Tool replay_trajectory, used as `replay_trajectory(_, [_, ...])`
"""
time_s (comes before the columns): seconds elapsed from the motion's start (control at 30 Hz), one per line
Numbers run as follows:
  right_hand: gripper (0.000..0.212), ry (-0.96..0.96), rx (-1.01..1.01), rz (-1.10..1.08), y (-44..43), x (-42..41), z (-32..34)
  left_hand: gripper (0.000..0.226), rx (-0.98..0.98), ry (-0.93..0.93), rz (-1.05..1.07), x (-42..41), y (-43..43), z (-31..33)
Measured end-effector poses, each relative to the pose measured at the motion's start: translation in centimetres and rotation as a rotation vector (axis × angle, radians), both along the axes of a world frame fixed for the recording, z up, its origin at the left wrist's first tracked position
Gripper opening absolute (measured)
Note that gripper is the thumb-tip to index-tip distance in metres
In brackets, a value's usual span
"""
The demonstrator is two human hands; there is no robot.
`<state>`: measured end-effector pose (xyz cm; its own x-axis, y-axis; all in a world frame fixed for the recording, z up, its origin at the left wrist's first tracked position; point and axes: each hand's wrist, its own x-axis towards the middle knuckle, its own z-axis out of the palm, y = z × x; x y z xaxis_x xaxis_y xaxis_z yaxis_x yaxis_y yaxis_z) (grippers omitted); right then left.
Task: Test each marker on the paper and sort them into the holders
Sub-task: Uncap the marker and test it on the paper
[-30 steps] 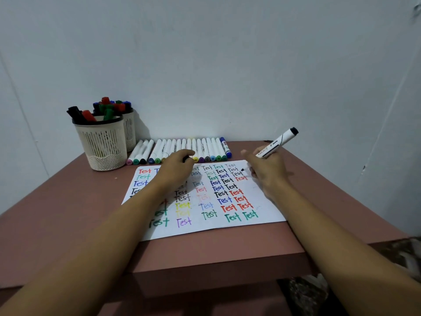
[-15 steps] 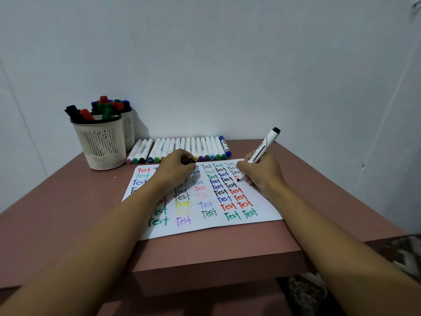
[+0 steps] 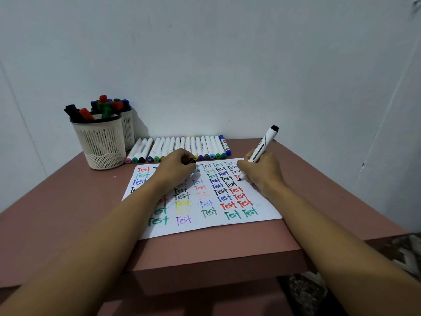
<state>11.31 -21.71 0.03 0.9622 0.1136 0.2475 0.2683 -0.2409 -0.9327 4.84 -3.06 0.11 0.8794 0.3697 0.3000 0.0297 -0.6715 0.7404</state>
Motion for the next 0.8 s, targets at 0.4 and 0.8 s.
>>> replay_trajectory(0.4, [0.021,0.026,0.05,-0.07,-0.19,0.01,0.09,0.018,-0.004,-0.001,-0.009,-0.05,-0.22,0.1])
replay_trajectory(0.8, [0.017,-0.004,-0.057,-0.058,-0.13,-0.18,0.11,0.02,0.003,-0.003,-0.019,-0.36,-0.33,0.24])
